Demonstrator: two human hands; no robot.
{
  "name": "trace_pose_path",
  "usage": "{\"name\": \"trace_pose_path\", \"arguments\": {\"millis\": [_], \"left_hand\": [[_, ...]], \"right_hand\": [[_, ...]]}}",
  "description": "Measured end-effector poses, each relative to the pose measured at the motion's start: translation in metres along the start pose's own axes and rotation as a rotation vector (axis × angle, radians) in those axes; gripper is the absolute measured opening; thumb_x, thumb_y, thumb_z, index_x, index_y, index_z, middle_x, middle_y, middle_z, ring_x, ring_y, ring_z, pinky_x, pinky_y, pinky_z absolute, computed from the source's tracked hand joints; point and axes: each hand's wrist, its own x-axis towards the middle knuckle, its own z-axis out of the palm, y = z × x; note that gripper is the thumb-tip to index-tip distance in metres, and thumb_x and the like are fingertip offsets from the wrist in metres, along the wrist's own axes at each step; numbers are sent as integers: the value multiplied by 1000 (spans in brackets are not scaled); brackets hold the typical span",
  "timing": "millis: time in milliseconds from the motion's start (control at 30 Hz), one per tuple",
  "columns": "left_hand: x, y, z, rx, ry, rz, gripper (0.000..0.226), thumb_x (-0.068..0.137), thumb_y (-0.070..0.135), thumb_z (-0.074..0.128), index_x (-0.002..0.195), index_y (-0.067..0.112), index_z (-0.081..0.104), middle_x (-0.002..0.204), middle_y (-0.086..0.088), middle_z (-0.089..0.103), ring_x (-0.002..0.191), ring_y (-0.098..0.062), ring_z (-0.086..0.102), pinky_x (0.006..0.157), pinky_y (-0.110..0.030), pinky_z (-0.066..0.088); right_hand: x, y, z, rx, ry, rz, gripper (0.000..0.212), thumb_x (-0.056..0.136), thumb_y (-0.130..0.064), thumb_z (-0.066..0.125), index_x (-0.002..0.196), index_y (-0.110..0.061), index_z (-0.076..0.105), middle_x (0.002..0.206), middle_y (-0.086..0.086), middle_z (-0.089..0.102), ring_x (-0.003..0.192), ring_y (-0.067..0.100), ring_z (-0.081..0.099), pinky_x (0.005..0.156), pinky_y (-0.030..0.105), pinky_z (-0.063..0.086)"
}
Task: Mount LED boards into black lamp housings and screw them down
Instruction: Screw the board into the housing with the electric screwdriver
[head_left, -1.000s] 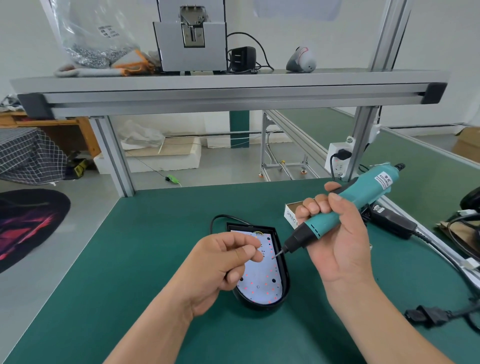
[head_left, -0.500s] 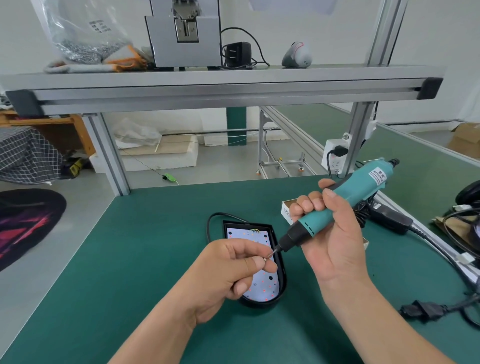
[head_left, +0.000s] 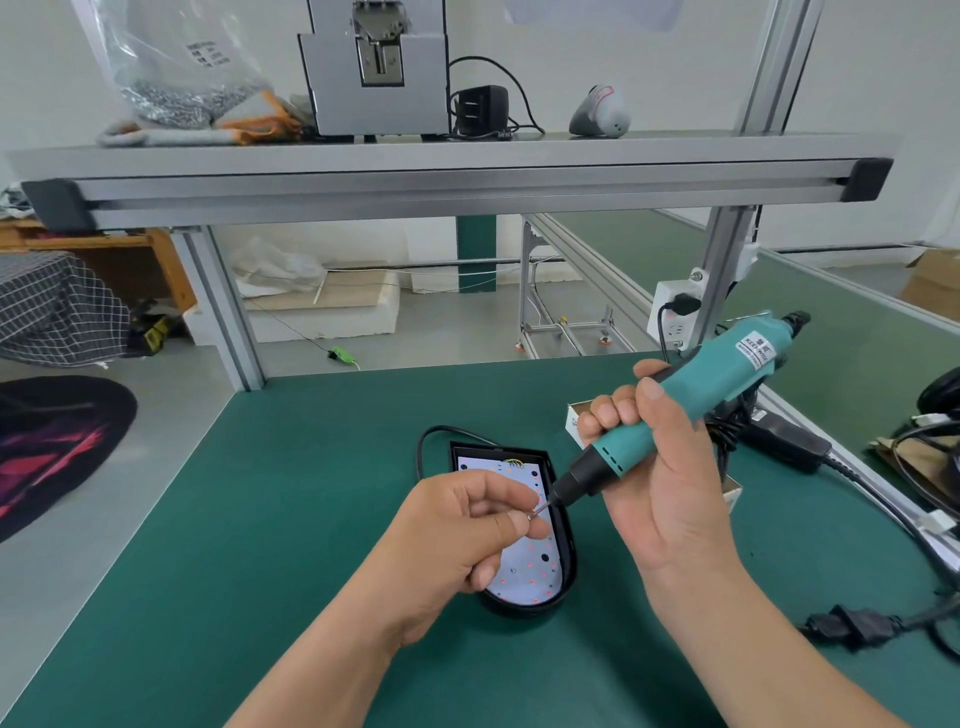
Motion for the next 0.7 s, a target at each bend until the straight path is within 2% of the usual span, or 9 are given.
{"name": "trace_pose_path", "arguments": {"millis": [100, 233, 467, 700], "left_hand": [[1, -1, 0, 44, 62, 11, 11, 98, 10, 70, 108, 15, 73, 103, -4, 83, 42, -11, 39, 48, -19, 38], [2, 0, 2, 62, 85, 27, 11, 99, 10, 69, 107, 16, 73, 103, -2, 83, 42, -12, 39, 49, -20, 40], [2, 0, 5, 63, 151, 63, 10, 99, 5, 68, 104, 13, 73, 101, -1, 83, 40, -13, 42, 48, -21, 42], [0, 3, 8, 112, 154, 76, 14, 102, 5, 67, 106, 16, 73, 98, 2, 83, 42, -13, 42, 49, -21, 44]], "right_hand": [[-4, 5, -1, -30, 29, -35, 12, 102, -26, 66, 112, -21, 62, 81, 0, 51, 78, 18, 55, 80, 33, 52], [-3, 5, -2, -7, 62, -26, 23, 99, -34, 68, 115, -20, 58, 83, -1, 51, 80, 18, 55, 82, 34, 51], [-5, 4, -1, -27, 62, -35, 31, 93, -39, 72, 115, -21, 59, 84, -1, 52, 81, 19, 54, 84, 35, 50], [-6, 4, -4, -27, 37, -8, 24, 98, -37, 67, 114, -22, 60, 84, 0, 52, 81, 20, 56, 83, 37, 50]]}}
